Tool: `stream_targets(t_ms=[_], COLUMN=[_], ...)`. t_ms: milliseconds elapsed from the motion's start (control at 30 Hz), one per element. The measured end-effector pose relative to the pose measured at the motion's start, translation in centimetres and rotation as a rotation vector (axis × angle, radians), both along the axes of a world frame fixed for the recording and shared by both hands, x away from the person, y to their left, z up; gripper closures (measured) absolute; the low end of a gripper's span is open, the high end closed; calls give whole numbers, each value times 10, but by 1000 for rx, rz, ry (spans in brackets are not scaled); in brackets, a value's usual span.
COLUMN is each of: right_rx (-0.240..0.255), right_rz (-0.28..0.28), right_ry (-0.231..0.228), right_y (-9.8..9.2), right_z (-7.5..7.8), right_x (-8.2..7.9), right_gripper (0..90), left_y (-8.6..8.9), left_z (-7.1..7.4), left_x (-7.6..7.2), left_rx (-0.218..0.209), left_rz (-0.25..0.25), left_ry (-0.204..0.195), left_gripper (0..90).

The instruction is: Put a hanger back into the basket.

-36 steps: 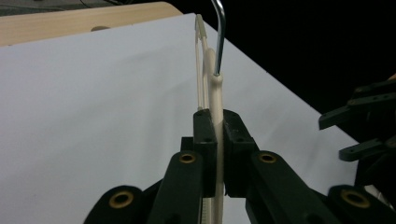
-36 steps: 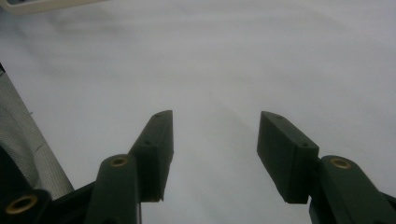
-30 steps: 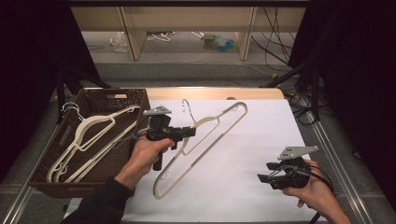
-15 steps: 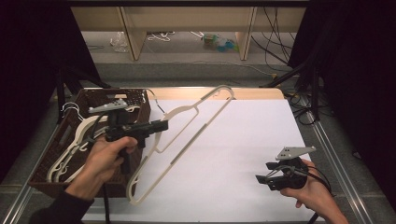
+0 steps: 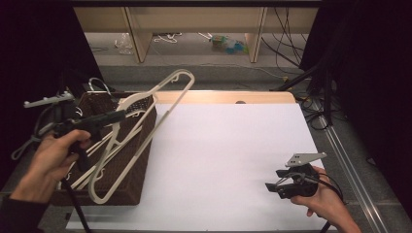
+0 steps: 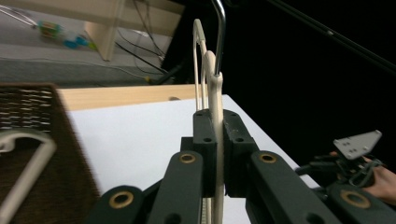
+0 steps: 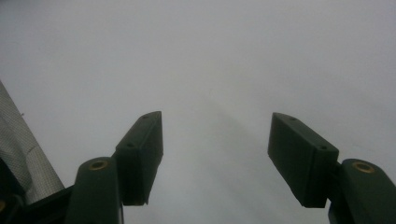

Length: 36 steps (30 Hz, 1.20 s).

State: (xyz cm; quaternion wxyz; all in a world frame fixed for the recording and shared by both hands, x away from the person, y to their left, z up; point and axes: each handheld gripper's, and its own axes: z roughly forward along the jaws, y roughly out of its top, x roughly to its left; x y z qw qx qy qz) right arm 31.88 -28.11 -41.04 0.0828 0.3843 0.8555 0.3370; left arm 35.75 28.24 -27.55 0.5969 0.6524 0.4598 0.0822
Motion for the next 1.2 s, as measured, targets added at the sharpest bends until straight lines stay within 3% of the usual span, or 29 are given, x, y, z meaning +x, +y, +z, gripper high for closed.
stream_targets(t_ms=[167,233,333,467,800,967,1067,1133,1200], right_rx=[-2,-10,-12,-9,-4,-8,-11,-17,-11], right_rz=[-1,16,7,5,4,12,15,27,14], right_ry=[-4,-26,15,17,10,10,14,-8,16], right_y=[0,-1,0,0,0,0,0,-1,0], right_z=[-1,-3,-2,-3,-5,-5,-5,-7,-5], right_x=[1,2,2,2,2,3,3,4,3], right_gripper=[368,368,368,368,368,368,368,368,368], left_y=[31,43,52,63,95,110,118,122,126], left_z=[-3,-4,-5,-6,-11,-20,-25,-29,-33], left_x=[7,12,17,26,49,57,58,59,59], left_rx=[13,26,33,77,134,174,166,166,168], left_rz=[50,62,68,64,95,98,95,91,83], left_ry=[16,10,14,18,11,31,38,36,39], left_gripper=[858,858,858,858,858,858,858,858,858])
